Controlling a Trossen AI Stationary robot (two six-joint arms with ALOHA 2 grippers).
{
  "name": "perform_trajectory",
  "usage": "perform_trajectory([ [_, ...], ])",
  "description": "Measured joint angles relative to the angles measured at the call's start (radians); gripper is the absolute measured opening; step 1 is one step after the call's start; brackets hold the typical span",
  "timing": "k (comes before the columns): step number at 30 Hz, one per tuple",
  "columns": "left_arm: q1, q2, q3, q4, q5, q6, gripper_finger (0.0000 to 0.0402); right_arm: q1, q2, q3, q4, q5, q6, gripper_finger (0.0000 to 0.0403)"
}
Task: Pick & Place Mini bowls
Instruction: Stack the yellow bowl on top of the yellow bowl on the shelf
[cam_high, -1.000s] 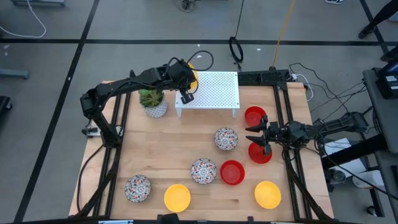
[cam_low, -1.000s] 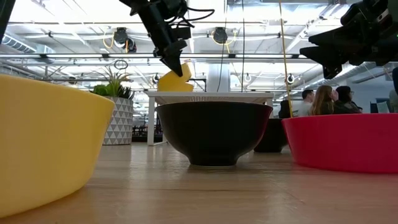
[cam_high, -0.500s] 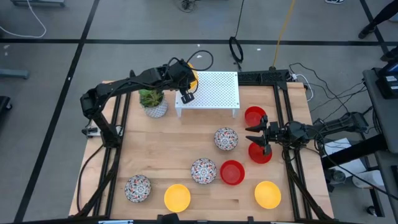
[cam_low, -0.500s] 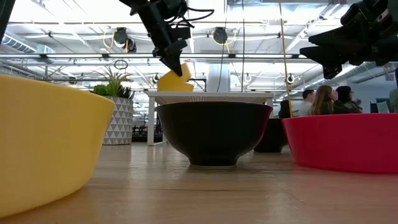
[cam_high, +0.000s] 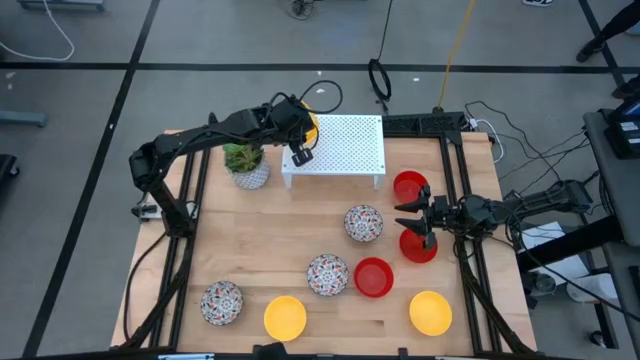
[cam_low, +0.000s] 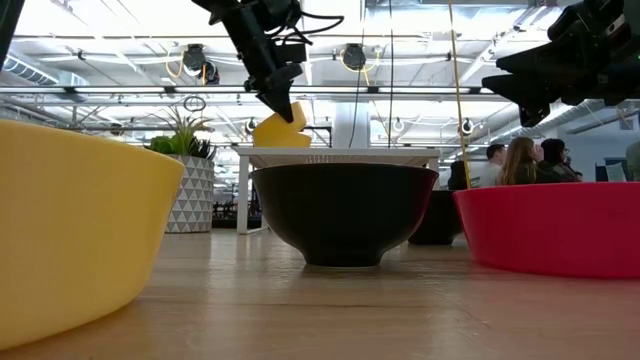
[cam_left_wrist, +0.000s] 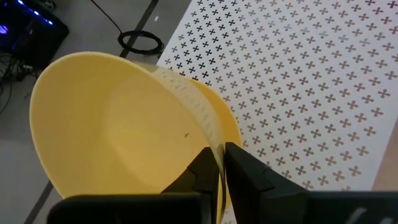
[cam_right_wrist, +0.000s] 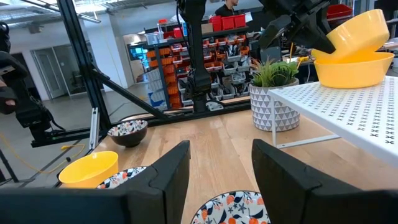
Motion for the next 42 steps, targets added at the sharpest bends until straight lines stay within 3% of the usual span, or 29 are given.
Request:
perform_trajectory([
  [9,0.0,0.0,0.0,0.002,-0.001,-0.005,0.0036,0.0,0.0,0.0,0.0,0.0,0.0,0.016],
  [23,-0.007,-0.025,-0.001,0.09,-0.062,0.026,0.0147,0.0,0.0,0.0,0.0,0.0,0.0,0.016],
  [31,-0.069,-0.098,-0.001,0.157,-0.047,0.021,0.0152,0.0,0.0,0.0,0.0,0.0,0.0,0.016],
  [37,-0.151,-0.123,-0.001,0.085,0.042,-0.011,0.0152,0.0,0.0,0.0,0.0,0.0,0.0,0.016],
  [40,-0.165,-0.113,-0.001,0.058,-0.022,0.034,0.0152,0.0,0.0,0.0,0.0,0.0,0.0,0.016],
  [42,-0.163,-0.096,0.0,0.065,-0.118,0.058,0.0152,0.0,0.0,0.0,0.0,0.0,0.0,0.016],
])
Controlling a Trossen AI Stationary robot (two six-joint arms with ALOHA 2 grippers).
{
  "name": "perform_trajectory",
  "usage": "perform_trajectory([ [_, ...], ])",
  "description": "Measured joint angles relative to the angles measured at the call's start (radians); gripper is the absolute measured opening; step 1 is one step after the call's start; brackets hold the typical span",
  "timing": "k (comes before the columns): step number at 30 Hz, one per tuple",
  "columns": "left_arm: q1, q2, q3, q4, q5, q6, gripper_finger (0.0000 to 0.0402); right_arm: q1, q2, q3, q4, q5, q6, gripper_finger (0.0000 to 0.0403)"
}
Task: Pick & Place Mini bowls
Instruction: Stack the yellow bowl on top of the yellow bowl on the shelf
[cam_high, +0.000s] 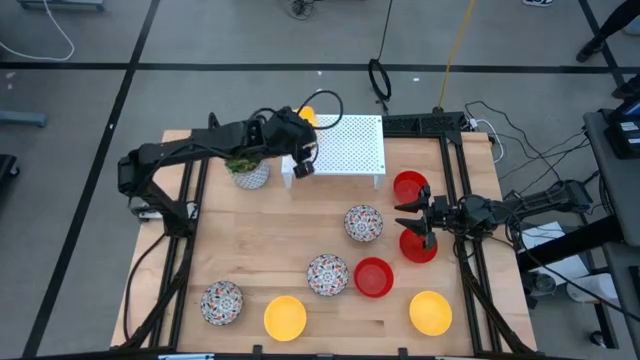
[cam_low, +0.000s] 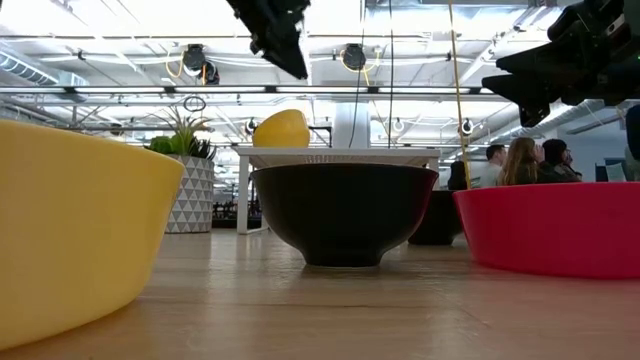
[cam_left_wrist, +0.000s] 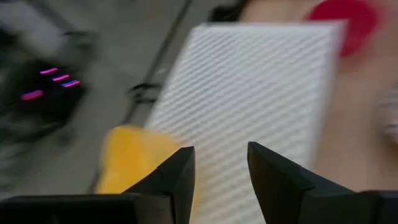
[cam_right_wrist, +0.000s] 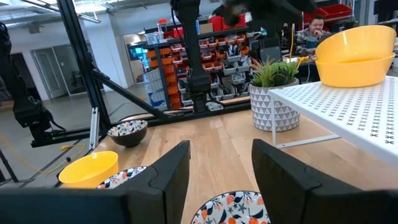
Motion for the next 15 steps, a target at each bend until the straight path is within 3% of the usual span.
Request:
perform_trajectory([
  [3,0.013,0.02,0.0,0.012,-0.173,0.016,0.0152,0.0,0.0,0.0,0.0,0.0,0.0,0.016],
  [5,0.033,0.017,0.0,0.023,-0.232,-0.002,0.0152,0.0,0.0,0.0,0.0,0.0,0.0,0.016],
  [10,0.111,0.017,0.0,0.024,-0.205,-0.129,0.0152,0.0,0.0,0.0,0.0,0.0,-0.005,0.016],
  [15,0.163,0.067,-0.001,0.01,-0.102,-0.218,0.0152,0.0,0.0,0.0,0.0,0.0,-0.054,0.016],
])
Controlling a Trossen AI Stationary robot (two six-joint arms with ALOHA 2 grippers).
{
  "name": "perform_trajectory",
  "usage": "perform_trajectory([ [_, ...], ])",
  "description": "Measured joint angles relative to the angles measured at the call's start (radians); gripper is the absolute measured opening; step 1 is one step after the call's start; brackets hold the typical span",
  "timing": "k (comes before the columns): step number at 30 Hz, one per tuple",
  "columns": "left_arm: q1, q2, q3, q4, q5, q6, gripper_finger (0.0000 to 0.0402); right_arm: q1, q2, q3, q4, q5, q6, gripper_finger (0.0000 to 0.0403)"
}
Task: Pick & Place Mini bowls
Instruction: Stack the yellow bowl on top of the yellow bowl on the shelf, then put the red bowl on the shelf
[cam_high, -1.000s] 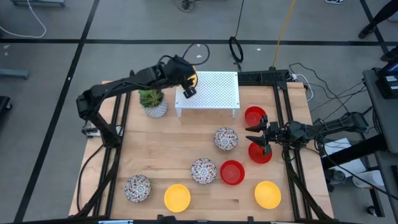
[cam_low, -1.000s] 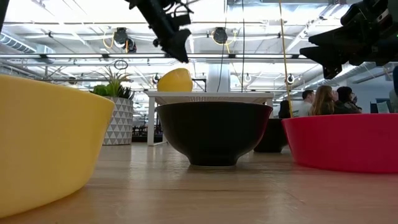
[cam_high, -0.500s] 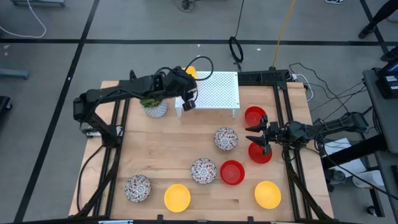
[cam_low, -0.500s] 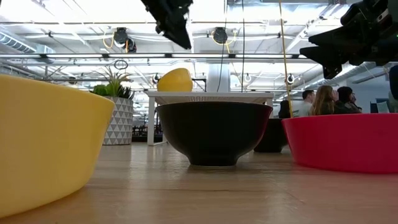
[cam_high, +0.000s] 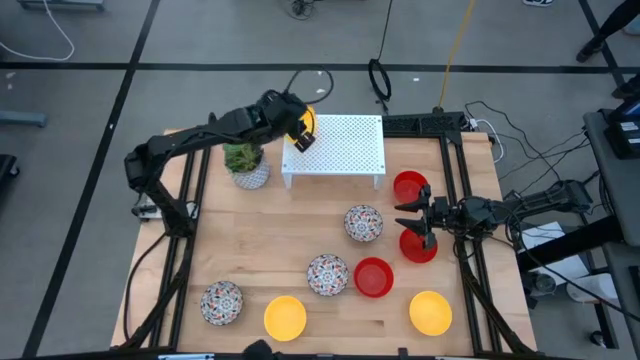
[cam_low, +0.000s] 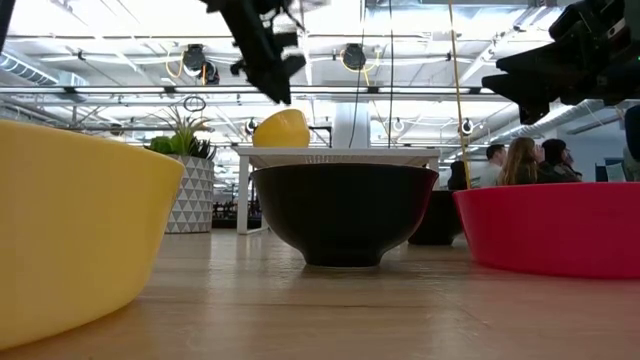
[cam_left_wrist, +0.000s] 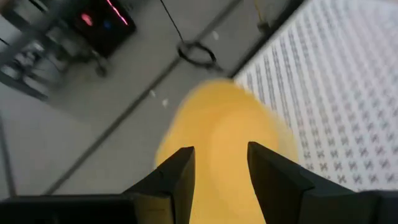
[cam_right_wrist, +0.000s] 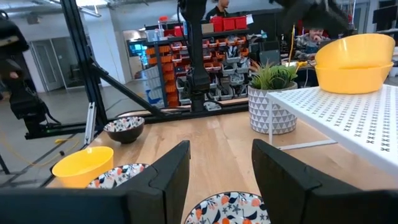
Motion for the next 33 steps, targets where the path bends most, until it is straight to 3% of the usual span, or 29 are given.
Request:
perform_trajectory([
  [4,0.001,0.067,0.0,0.007,0.039,0.021,0.0152,0.0,0.0,0.0,0.0,0.0,-0.006,0.016],
  [8,-0.005,0.101,0.0,0.008,0.0,0.074,0.0152,0.0,0.0,0.0,0.002,0.0,-0.002,0.016],
  [18,-0.013,-0.012,0.0,0.029,-0.009,0.082,0.0152,0.0,0.0,0.0,0.103,-0.001,0.002,0.016],
  [27,-0.109,-0.105,0.0,-0.129,0.169,-0.069,0.0152,0.0,0.0,0.0,0.215,-0.003,0.002,0.016],
  [33,-0.226,-0.115,0.001,-0.226,0.19,-0.084,0.0152,-0.001,0.0,0.0,0.22,0.025,0.002,0.016],
])
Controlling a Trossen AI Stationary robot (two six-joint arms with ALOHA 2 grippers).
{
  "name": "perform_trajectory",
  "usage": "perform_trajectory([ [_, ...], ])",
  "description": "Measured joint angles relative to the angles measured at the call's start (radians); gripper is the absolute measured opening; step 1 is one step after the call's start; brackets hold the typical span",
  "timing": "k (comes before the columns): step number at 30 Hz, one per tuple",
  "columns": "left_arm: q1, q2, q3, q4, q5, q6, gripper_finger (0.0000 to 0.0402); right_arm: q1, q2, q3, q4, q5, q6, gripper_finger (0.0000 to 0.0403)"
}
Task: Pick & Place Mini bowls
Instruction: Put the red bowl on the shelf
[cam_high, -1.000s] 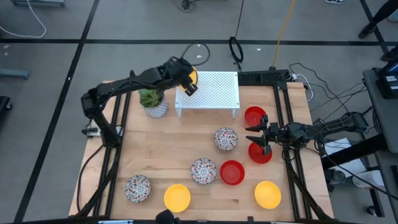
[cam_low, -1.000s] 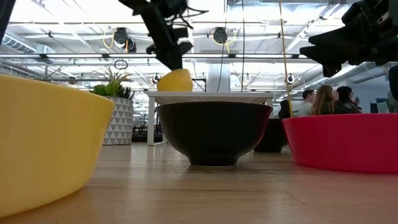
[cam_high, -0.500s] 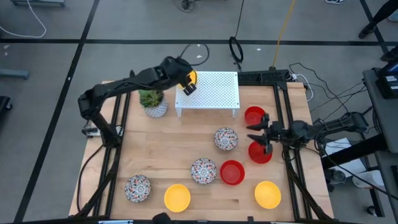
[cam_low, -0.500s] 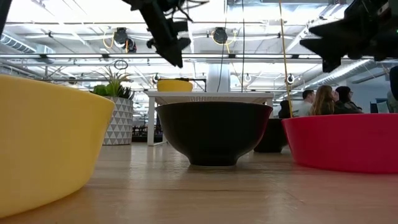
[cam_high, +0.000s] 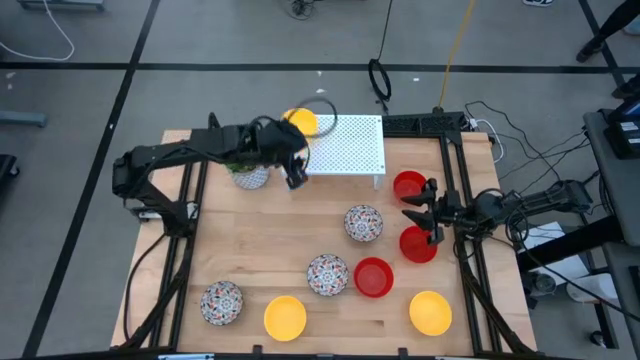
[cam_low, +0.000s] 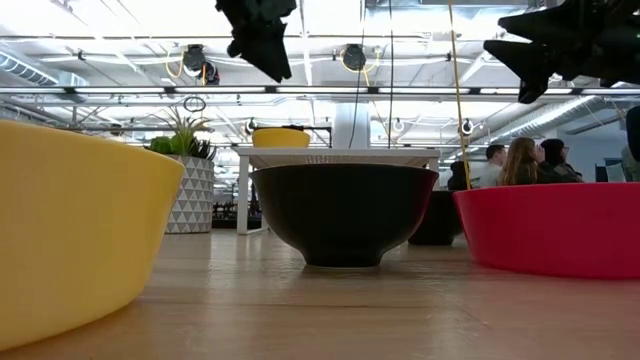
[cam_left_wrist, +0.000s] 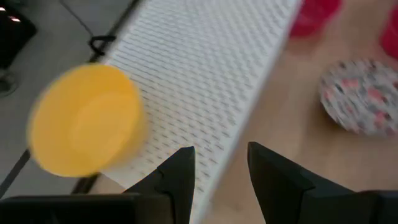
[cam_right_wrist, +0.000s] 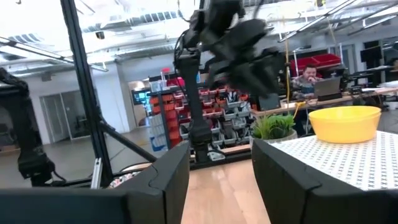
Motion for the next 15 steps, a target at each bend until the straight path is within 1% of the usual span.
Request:
perform_trajectory([
  [3,-0.061,0.001,0.0,-0.039,-0.001,0.0,0.0152,0.0,0.0,0.002,0.003,0.052,0.0,0.016],
  [6,-0.119,0.001,0.0,-0.069,-0.004,0.001,0.0152,0.0,0.007,0.032,-0.053,0.157,-0.001,0.016],
  [8,-0.151,0.001,0.0,-0.088,-0.01,0.004,0.0152,0.0,0.024,0.069,-0.152,0.21,-0.004,0.016],
  [9,-0.165,0.001,0.0,-0.092,-0.024,0.002,0.0152,0.0,0.038,0.099,-0.242,0.224,-0.007,0.016],
  [10,-0.177,0.001,0.0,-0.094,-0.04,-0.001,0.0152,0.0,0.058,0.138,-0.296,0.241,-0.007,0.016],
  [15,-0.224,0.001,0.0,-0.125,-0.116,-0.02,0.0152,-0.024,0.182,0.315,-0.572,0.271,0.03,0.016],
])
